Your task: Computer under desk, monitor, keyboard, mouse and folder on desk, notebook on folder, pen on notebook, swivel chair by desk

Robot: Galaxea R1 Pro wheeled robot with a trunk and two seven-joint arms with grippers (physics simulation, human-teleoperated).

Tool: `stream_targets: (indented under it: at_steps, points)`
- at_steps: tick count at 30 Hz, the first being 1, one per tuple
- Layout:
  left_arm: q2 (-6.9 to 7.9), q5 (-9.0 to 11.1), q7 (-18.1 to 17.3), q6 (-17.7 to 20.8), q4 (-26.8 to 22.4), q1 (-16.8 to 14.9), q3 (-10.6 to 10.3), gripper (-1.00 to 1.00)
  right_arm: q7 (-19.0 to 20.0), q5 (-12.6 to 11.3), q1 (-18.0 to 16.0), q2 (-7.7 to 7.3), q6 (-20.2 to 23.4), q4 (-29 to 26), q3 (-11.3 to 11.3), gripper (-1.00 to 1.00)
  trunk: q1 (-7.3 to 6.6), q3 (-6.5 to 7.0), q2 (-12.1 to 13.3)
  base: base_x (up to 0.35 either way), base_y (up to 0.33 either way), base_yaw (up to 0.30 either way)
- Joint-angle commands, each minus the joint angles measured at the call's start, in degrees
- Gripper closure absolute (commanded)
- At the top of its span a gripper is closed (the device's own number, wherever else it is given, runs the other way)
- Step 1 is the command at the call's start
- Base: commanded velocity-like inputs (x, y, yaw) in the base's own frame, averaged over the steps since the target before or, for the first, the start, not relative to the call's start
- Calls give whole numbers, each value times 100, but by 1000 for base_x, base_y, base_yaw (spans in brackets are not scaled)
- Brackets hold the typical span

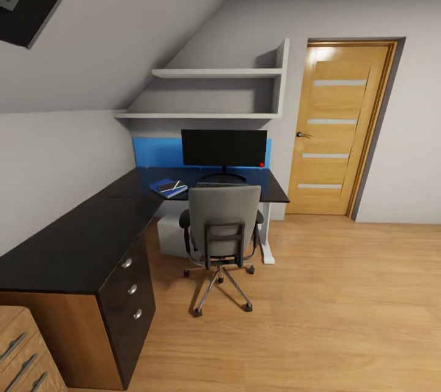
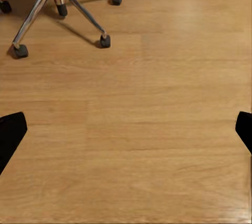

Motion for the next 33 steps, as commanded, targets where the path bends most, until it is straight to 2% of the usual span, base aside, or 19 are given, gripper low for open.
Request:
stream_targets:
  at_steps: [1,8,14,16,19,27,33]
  points:
    - [22,-10,51,0,-2,30,-54,-100,-36,-14,23,1,146,12,51,-100,-23,12,38,0,0,0]
    - [38,-28,28,17,-2,283,-66,-100,-36,-14,68,-2,492,13,52,-100,-177,138,319,0,0,0]
    - [23,-40,6,38,-2,381,-82,-100,-36,-14,74,-2,536,13,52,-100,-308,245,559,0,0,0]
    - [21,-42,-1,49,-2,394,-84,-100,-36,-14,75,-2,542,13,52,-100,-308,245,559,0,0,0]
    - [19,-39,1,282,-2,445,-86,-100,-36,-14,75,-2,547,13,52,-100,-308,245,559,0,0,0]
    - [2,-53,7,1683,-6,531,-88,-100,-36,-14,75,-2,548,13,52,-100,-308,245,559,0,0,0]
    - [-30,-58,9,1972,-10,537,-86,-100,-36,-14,75,-2,548,13,52,-100,-308,245,559,0,0,0]
